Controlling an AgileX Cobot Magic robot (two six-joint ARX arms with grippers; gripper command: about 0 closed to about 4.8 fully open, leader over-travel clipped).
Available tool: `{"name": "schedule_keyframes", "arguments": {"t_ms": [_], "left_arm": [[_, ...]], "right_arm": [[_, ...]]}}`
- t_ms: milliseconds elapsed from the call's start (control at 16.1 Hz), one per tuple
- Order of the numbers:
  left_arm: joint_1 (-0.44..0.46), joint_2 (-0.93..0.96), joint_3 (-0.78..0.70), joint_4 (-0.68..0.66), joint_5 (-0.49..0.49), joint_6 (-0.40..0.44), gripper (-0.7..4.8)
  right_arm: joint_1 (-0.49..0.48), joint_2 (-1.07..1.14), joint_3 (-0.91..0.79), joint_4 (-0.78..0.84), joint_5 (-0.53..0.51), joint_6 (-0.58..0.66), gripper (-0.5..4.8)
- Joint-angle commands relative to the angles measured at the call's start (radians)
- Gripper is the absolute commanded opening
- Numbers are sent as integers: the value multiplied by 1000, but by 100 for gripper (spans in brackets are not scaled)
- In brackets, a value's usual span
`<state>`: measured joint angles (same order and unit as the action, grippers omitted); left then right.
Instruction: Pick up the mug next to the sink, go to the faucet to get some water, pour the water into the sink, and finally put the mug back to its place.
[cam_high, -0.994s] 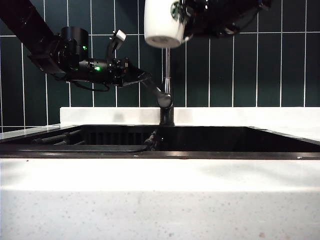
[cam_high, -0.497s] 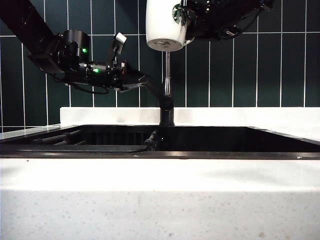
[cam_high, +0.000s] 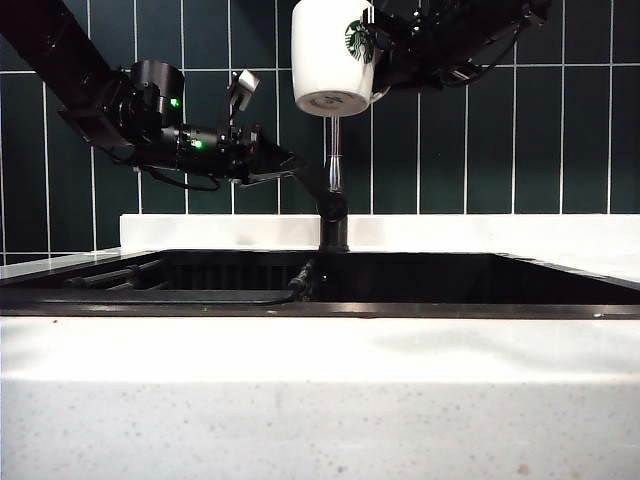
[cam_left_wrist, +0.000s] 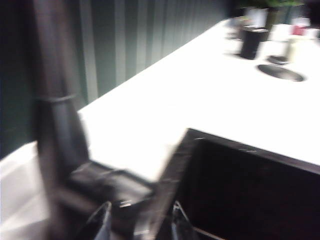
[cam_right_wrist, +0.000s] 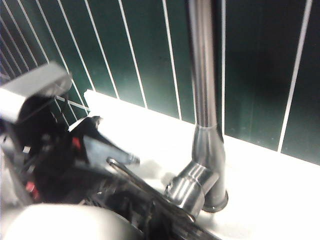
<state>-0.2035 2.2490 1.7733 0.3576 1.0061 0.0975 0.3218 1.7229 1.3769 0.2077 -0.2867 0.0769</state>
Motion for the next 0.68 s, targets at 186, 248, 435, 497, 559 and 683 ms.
{"name": "schedule_keyframes", "arguments": {"t_ms": [186, 248, 435, 497, 559, 683], "left_arm": [[-2, -3, 6, 10, -71, 26, 152], [-2, -3, 6, 10, -71, 27, 152], [-2, -3, 6, 10, -91, 40, 152], [-2, -3, 6, 10, -106, 45, 152], [-2, -3, 6, 10, -126, 46, 152], [-2, -3, 6, 10, -139, 48, 152]], "right_arm": [[2, -13, 10, 34, -12, -7, 8], [2, -13, 10, 35, -12, -7, 8], [2, -13, 10, 34, -12, -7, 8], [2, -13, 10, 31, -12, -7, 8], [2, -13, 10, 17, -28, -16, 8], [2, -12, 10, -1, -27, -37, 8]]}}
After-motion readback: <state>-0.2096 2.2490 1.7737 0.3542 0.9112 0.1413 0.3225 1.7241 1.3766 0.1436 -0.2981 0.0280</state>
